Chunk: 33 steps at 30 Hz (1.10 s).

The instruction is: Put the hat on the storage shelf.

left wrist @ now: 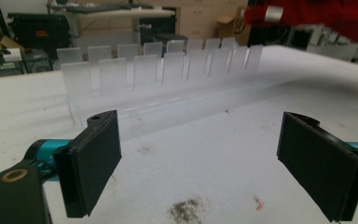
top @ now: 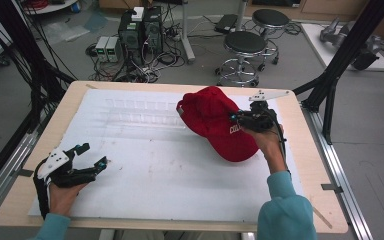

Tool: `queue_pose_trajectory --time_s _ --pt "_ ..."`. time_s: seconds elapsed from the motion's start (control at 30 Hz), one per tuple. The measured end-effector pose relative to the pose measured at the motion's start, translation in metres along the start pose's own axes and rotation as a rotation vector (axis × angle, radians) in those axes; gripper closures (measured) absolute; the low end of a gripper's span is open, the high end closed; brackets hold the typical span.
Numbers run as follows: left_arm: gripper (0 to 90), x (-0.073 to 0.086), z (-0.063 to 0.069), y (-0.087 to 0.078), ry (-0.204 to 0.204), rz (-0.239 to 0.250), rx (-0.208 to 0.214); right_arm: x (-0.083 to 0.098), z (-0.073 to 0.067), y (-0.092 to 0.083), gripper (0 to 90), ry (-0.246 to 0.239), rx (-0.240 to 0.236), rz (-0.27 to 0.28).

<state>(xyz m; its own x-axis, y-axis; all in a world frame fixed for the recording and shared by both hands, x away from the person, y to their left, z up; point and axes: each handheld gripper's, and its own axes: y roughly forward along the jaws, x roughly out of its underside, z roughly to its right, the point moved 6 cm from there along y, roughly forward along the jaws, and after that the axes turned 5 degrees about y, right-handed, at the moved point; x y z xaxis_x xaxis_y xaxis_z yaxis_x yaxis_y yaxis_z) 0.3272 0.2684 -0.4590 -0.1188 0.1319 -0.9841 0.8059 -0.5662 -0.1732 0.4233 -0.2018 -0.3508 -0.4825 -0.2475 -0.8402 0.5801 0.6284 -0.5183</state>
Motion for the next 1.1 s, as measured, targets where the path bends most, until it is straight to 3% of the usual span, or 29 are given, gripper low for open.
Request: queue_pose_trajectory --time_s 0.1,0.37,0.57,0.73,0.97,1.1 --pt "13.8 -0.004 0.003 0.001 0.014 -0.010 0.014 -0.005 -0.009 -0.002 84.8 -0.010 -0.013 0.049" --pt "13.8 -0.020 0.012 0.002 0.023 -0.006 0.050 -0.014 -0.032 0.006 84.8 -0.018 -0.058 0.115" --pt "13.6 -0.041 0.030 0.006 0.009 -0.015 0.118 -0.024 -0.053 0.014 84.8 -0.034 -0.110 0.172" --pt "13.5 -0.054 0.049 0.013 0.030 -0.019 0.169 -0.031 -0.069 0.021 84.8 -0.051 -0.137 0.199" --pt "13.6 -0.067 0.072 0.026 0.048 -0.023 0.235 -0.037 -0.087 0.029 84.7 -0.061 -0.165 0.227" --pt "13.6 -0.074 0.085 0.033 0.038 -0.021 0.275 -0.040 -0.096 0.033 84.7 -0.063 -0.185 0.244"
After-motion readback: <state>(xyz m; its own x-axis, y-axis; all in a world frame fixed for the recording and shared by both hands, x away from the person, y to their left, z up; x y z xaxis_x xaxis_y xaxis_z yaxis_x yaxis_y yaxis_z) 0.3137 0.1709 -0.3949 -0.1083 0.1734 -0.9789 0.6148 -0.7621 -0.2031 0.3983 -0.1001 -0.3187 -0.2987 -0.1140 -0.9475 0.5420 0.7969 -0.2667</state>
